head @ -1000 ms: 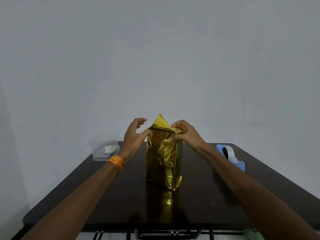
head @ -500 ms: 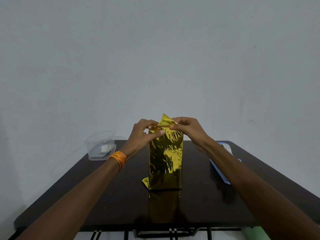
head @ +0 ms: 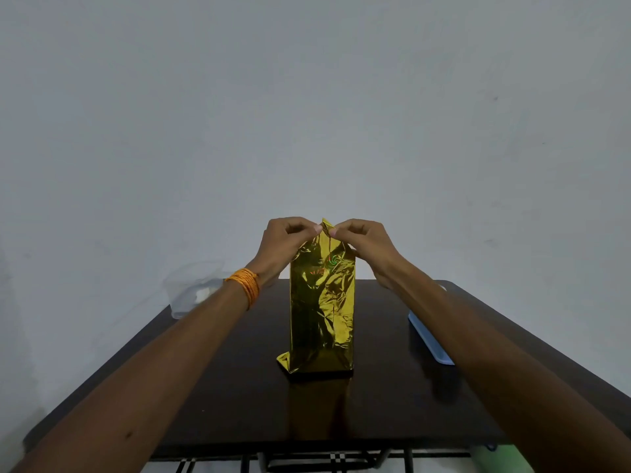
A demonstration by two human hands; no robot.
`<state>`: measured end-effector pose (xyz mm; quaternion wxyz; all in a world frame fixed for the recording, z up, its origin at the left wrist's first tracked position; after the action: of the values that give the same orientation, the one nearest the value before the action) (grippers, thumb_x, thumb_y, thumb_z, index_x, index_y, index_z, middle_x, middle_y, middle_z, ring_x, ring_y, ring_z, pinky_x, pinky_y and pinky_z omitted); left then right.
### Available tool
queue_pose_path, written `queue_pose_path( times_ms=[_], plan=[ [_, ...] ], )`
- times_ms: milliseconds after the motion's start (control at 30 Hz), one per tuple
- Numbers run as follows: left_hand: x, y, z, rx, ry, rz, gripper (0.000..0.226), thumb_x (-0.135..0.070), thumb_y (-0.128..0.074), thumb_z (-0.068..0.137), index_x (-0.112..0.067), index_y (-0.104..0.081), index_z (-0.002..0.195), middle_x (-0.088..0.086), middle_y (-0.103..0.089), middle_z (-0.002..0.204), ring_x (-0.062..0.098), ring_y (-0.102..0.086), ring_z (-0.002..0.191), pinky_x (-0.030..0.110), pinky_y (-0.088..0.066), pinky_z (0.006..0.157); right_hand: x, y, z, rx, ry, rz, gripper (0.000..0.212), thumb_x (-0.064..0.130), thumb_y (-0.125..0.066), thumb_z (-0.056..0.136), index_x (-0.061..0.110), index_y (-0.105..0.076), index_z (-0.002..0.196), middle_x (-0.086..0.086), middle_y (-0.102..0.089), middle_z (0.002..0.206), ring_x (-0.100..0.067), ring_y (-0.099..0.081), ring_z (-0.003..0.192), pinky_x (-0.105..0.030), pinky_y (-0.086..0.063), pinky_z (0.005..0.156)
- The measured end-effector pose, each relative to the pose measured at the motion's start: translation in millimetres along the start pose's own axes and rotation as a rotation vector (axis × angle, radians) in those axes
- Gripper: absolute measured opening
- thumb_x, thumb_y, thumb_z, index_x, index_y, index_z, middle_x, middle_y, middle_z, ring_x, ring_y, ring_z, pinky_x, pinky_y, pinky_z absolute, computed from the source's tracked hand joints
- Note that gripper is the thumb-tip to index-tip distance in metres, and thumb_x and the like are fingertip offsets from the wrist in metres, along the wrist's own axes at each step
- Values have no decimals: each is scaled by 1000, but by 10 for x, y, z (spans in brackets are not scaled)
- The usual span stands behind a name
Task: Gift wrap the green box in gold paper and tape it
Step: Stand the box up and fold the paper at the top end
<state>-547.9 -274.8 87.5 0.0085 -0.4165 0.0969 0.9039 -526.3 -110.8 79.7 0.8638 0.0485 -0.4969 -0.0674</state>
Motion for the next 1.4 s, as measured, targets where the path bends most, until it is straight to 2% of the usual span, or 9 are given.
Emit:
queue_pose_path(
  times_ms=[333,533,767,867,967,1067,1133,1300,1400],
  plan=[
    [46,-11,15,-18,23,-31,15,-21,-67,92,-10,-76,98,4,-75,95,13,-69,94,26,-53,81,38,-41,49,-26,-1,19,15,20,-73,89,6,-72,90,-4,-72,85,-4,-69,74,-13,-50,60],
    [81,10,2,-38,42,20,28,-45,-64,91,-20,-73,100,-5,-73,98,11,-67,98,35,-55,90,94,-18,69,-83,47,13,12,16,-73,89,6,-69,85,-5,-70,81,-2,-66,67,-12,-48,57],
    [224,2,-201,-4,31,161,24,-42,-67,89,-19,-73,89,-5,-69,80,7,-63,76,24,-48,72,61,-12,115,-89,27,19,17,19,-71,91,2,-69,90,-6,-70,83,-4,-66,67,-15,-51,57],
    [293,33,-215,40,18,136,18,-35,-71,88,-17,-74,87,2,-69,79,12,-62,74,31,-49,73,1,-3,171,-76,-11,2,18,19,-72,90,1,-70,90,-5,-71,85,-8,-68,72,-21,-51,63],
    [346,75,-215,59,19,98,19,-32,-70,89,-14,-76,91,6,-72,88,21,-66,87,36,-50,82,-43,-11,210,-44,-46,0,16,19,-74,88,3,-72,86,-1,-73,91,-4,-68,84,-23,-48,77],
    [397,100,-212,77,46,45,22,-30,-67,92,-11,-77,93,4,-74,95,17,-67,98,33,-51,93,-92,-25,224,-33,-71,14,13,18,-76,86,5,-73,84,2,-75,88,-4,-68,88,-26,-48,86],
    [411,99,-213,81,61,17,21,-27,-66,93,-9,-77,95,5,-74,96,17,-67,98,34,-51,94,-128,-28,229,-54,-87,25,13,17,-77,85,5,-73,84,1,-75,85,-4,-68,84,-26,-49,83],
    [394,121,-206,39,79,-50,19,-16,-69,90,-14,-72,109,8,-74,100,19,-70,99,34,-53,90,-215,-41,221,-95,-148,63,16,13,-78,83,0,-72,90,-8,-71,83,-10,-67,67,-20,-52,56],
    [399,119,-220,20,86,-60,28,-15,-66,92,-21,-66,120,8,-75,101,19,-70,99,36,-55,91,-239,-41,228,-98,-151,32,15,16,-80,82,4,-72,86,-9,-71,90,-12,-66,76,-24,-53,59]
  ],
)
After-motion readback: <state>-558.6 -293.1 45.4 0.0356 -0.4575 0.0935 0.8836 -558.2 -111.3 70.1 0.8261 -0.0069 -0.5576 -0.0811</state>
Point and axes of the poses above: each hand's wrist, its own z-axis towards the middle knuckle, its own y-axis out of the back of the hand, x = y × z, the point moved 9 cm from there along z, towards the middle knuckle
